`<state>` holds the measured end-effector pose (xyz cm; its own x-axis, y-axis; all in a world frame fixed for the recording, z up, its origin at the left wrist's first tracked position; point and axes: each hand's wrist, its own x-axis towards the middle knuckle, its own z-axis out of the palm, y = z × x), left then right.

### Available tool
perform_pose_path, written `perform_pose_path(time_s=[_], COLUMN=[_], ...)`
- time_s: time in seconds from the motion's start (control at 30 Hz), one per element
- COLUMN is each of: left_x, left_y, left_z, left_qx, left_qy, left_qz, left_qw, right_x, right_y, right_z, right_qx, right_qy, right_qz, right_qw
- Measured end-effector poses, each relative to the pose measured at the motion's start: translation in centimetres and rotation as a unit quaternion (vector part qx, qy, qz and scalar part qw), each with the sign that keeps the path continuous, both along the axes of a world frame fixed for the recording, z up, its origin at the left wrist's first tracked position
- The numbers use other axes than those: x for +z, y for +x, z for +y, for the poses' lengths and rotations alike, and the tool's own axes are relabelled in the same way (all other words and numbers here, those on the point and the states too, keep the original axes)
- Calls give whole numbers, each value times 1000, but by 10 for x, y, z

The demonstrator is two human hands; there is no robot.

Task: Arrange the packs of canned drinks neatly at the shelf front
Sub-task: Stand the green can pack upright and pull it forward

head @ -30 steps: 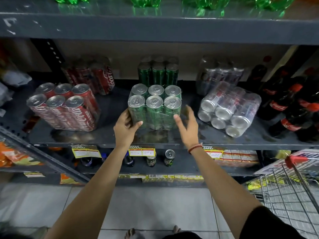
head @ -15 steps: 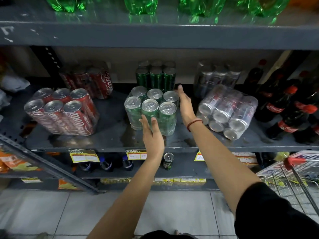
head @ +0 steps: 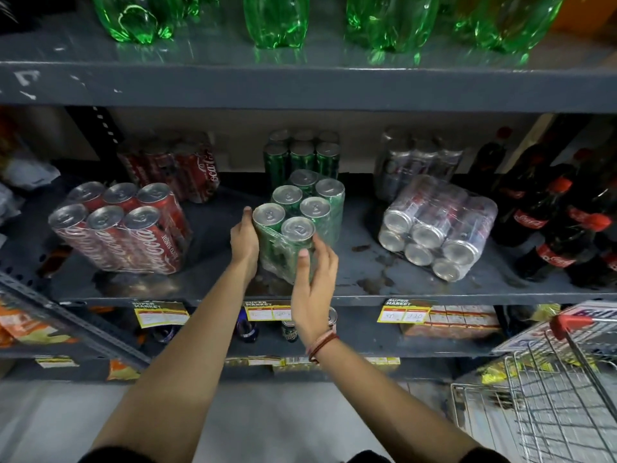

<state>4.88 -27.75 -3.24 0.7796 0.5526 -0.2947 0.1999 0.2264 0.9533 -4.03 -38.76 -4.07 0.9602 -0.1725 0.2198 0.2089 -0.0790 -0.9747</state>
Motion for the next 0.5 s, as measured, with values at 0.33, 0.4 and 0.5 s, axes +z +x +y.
perform_pose_path(time_s=[0.33,0.4,0.5], left_x=[-40,-38,-26], left_y=[-99,-95,-79], left_z=[-80,-87,-81], left_qx=[-2,-50,-82], left_qy=[49,56,28], left_qz=[-62,-36,10], left_qw=[997,997,996], right_x=[26,17,13], right_y=[141,147,132], right_z=[-68,-65,-54], right_qx=[80,137,106], right_qy=[-34,-18,28], right_qz=[165,208,190], right_qw=[982,968,976])
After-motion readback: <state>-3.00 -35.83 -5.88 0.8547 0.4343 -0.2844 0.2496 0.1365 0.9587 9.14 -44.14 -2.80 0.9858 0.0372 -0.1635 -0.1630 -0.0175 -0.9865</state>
